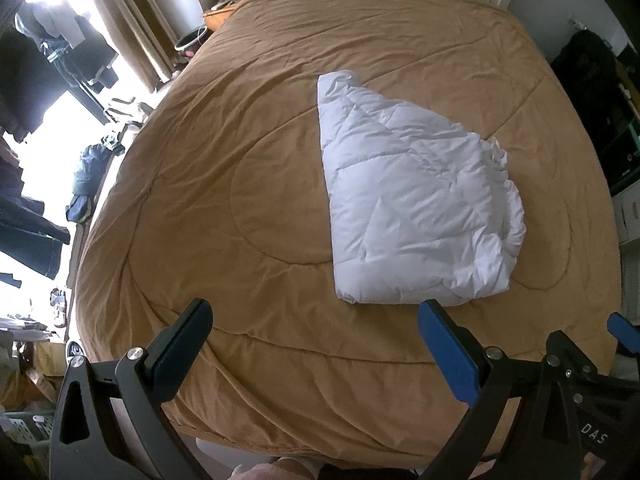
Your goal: Fold large clothes
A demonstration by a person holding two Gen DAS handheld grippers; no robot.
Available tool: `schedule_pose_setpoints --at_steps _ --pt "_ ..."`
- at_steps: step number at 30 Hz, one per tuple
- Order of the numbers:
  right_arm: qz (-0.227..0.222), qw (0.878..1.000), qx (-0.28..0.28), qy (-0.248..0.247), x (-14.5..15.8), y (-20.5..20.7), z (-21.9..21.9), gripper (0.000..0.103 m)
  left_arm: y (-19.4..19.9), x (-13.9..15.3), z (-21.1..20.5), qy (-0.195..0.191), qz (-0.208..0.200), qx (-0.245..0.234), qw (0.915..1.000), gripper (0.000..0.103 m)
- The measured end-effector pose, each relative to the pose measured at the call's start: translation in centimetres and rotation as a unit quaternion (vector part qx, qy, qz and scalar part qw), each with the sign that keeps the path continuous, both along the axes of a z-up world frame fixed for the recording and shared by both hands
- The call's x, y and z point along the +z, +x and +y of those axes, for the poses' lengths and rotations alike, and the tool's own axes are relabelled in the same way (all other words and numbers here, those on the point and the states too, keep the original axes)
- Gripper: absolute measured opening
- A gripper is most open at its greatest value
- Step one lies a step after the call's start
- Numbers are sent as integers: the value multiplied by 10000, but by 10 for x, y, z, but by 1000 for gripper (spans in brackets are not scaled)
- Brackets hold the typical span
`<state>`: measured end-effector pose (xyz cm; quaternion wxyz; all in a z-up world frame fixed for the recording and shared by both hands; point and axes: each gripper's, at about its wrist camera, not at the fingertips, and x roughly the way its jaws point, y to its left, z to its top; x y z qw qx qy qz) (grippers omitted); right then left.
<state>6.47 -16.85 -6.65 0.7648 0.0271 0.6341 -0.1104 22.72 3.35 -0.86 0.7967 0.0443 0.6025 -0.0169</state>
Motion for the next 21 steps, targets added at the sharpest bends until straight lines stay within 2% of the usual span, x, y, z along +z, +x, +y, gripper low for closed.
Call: schedule_pose_setpoints --at_steps 21 --pt "54 10000 3 47 -3 -4 -3 103 -5 0 -3 -16 55 3 10000 102"
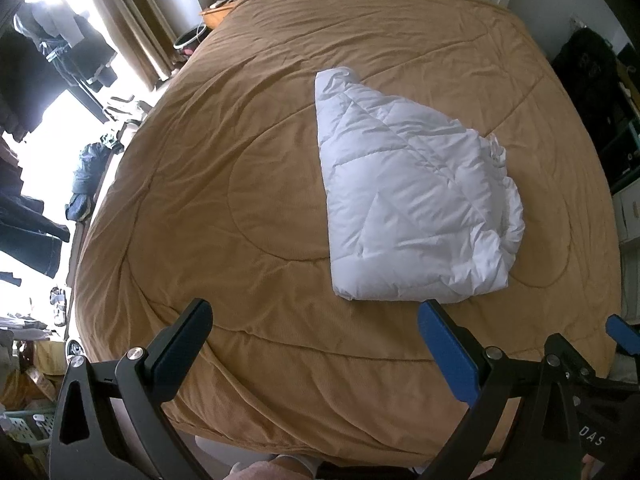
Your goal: Fold large clothes
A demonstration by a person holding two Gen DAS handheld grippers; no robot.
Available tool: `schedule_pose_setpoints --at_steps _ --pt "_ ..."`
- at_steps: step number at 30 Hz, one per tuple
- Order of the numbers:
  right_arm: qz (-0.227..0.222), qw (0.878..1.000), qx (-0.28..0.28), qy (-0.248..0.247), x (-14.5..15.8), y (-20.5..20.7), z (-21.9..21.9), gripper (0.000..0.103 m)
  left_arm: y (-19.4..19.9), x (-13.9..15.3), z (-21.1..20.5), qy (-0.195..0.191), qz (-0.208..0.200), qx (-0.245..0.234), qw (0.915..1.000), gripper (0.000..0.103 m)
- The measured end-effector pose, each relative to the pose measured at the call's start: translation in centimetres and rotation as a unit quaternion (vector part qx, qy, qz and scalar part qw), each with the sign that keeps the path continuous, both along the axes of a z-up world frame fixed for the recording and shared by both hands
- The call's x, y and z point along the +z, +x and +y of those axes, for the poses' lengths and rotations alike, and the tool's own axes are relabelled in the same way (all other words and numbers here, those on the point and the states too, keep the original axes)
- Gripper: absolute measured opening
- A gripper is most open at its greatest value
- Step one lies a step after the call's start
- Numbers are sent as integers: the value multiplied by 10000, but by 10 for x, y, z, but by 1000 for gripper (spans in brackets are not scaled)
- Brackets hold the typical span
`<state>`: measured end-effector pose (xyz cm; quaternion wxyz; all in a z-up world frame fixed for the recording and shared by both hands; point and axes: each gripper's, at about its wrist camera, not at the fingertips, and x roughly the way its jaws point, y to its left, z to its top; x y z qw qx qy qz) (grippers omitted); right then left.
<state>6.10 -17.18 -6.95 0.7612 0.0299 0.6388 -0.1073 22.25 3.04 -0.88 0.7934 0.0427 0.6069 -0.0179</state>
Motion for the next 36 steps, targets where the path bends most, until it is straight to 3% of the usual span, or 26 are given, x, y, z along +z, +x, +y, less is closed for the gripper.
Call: schedule_pose_setpoints --at_steps 36 --pt "106 9999 33 18 -6 -4 -2 103 1 -9 -1 -123 265 19 9996 102"
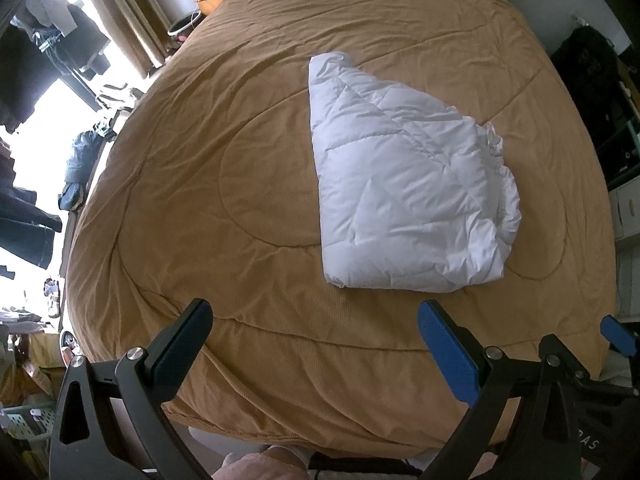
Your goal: Fold large clothes
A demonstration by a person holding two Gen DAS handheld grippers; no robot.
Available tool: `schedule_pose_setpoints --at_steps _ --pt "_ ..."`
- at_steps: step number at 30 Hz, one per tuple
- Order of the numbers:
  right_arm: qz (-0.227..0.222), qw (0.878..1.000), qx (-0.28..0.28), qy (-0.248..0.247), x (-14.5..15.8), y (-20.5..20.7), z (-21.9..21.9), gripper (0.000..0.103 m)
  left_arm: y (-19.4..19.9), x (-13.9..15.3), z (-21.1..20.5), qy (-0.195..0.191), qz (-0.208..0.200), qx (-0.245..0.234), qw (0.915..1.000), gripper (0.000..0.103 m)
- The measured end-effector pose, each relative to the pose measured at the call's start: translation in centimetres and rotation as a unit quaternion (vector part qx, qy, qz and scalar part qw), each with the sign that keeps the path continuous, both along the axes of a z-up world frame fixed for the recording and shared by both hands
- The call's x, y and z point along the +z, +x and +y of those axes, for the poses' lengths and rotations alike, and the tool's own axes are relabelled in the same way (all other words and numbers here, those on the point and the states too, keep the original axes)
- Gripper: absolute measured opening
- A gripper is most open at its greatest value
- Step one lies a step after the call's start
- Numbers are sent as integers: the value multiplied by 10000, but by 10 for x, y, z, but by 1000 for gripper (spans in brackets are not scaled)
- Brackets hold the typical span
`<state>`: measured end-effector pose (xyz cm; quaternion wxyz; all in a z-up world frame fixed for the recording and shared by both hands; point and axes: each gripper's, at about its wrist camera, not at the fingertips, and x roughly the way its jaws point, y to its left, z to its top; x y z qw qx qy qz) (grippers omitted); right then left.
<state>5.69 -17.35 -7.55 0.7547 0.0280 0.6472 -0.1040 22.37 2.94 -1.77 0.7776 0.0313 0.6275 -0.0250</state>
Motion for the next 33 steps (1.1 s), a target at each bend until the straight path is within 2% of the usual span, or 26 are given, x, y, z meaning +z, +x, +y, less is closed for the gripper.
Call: schedule_pose_setpoints --at_steps 33 --pt "95 9999 118 29 -4 2 0 103 0 -8 0 -47 189 17 9998 102"
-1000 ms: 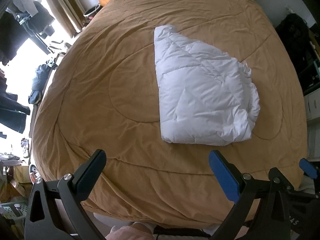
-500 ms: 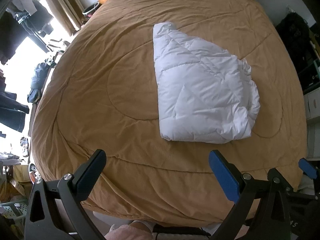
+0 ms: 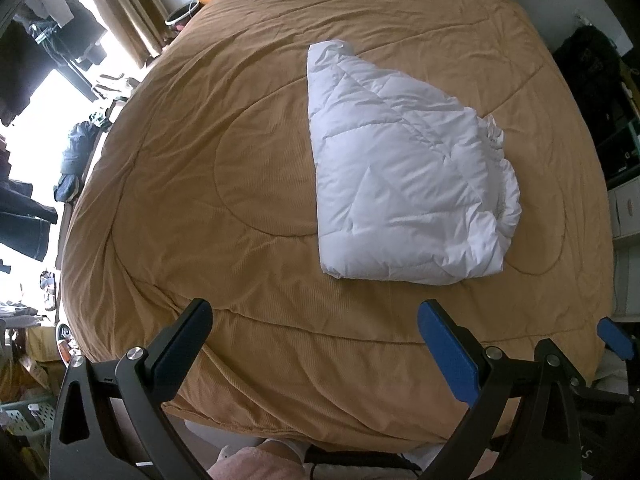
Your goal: Fold large clothes
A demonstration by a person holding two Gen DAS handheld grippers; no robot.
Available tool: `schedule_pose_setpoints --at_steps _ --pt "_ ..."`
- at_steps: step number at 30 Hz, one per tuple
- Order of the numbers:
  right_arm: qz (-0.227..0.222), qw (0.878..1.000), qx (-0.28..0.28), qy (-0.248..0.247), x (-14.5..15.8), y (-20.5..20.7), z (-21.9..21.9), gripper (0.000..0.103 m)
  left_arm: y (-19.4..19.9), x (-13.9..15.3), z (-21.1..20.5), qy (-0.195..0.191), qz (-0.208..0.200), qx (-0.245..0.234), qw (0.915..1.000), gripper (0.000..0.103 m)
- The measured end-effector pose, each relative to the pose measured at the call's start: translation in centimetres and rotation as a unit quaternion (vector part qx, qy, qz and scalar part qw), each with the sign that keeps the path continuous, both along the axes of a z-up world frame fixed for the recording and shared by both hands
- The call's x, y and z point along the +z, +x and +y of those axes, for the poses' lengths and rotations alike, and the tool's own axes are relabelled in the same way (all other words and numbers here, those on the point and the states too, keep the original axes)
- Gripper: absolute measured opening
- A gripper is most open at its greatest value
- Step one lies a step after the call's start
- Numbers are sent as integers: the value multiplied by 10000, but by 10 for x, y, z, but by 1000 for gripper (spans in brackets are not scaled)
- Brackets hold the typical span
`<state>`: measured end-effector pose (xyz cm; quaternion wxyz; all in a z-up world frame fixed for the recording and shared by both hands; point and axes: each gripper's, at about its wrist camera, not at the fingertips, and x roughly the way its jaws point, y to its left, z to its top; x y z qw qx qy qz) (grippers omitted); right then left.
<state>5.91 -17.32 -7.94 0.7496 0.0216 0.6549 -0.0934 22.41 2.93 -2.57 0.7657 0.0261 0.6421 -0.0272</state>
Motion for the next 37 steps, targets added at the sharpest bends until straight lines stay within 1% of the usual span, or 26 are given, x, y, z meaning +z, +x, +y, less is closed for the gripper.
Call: schedule_pose_setpoints --at_steps 16,37 --pt "9 10000 -2 15 0 0 1 103 0 -2 -1 -42 93 -35 9999 102" --pt "90 10000 4 6 -9 -5 8 103 -1 0 1 -54 85 -79 9999 102"
